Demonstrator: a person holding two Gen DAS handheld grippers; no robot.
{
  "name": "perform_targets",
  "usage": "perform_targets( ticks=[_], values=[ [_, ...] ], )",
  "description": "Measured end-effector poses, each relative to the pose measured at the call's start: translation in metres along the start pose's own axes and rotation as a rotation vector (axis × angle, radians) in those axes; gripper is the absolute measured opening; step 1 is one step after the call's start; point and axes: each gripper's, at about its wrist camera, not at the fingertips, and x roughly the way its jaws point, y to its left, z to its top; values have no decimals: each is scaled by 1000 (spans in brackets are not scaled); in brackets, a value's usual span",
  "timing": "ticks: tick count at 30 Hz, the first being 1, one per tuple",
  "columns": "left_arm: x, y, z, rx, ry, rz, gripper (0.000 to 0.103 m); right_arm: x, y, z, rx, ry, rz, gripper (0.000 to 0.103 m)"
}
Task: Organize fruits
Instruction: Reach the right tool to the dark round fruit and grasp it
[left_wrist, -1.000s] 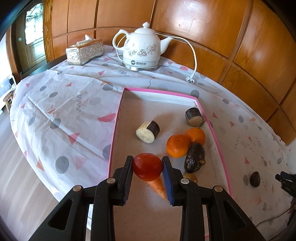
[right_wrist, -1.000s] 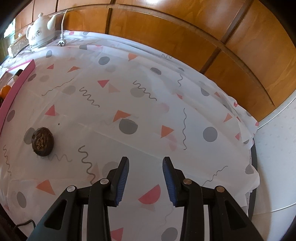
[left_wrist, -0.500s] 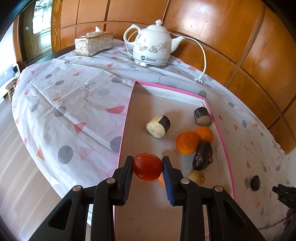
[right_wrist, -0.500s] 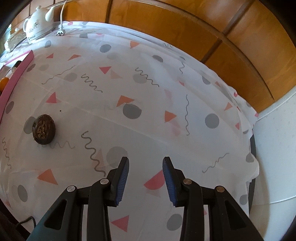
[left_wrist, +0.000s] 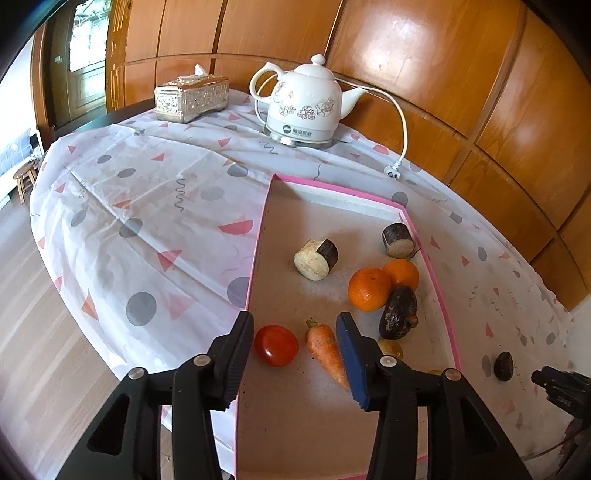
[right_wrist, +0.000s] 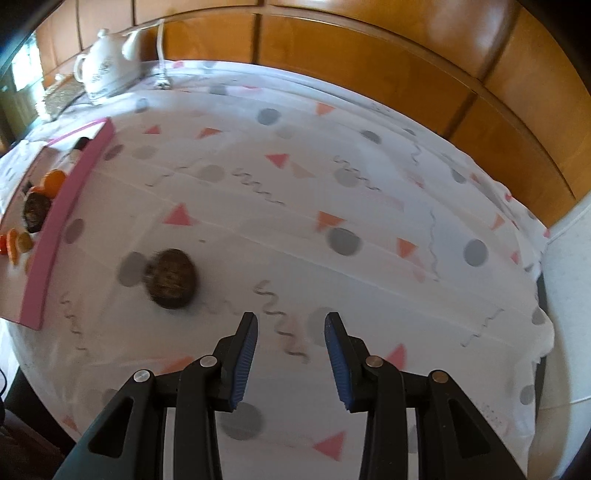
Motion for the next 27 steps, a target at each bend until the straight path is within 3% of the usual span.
perform_targets(
  ticks=[13, 18, 27],
  values=[
    [-7, 11, 2, -44, -17, 23, 53, 7, 27, 7, 41, -15, 117, 39],
    [-10, 12, 1, -44, -22, 24, 54, 14, 42, 11, 29, -15, 151, 57],
    [-11, 9, 0, -30, -16, 19, 54, 32, 58, 17, -23, 23, 147, 57]
  ],
)
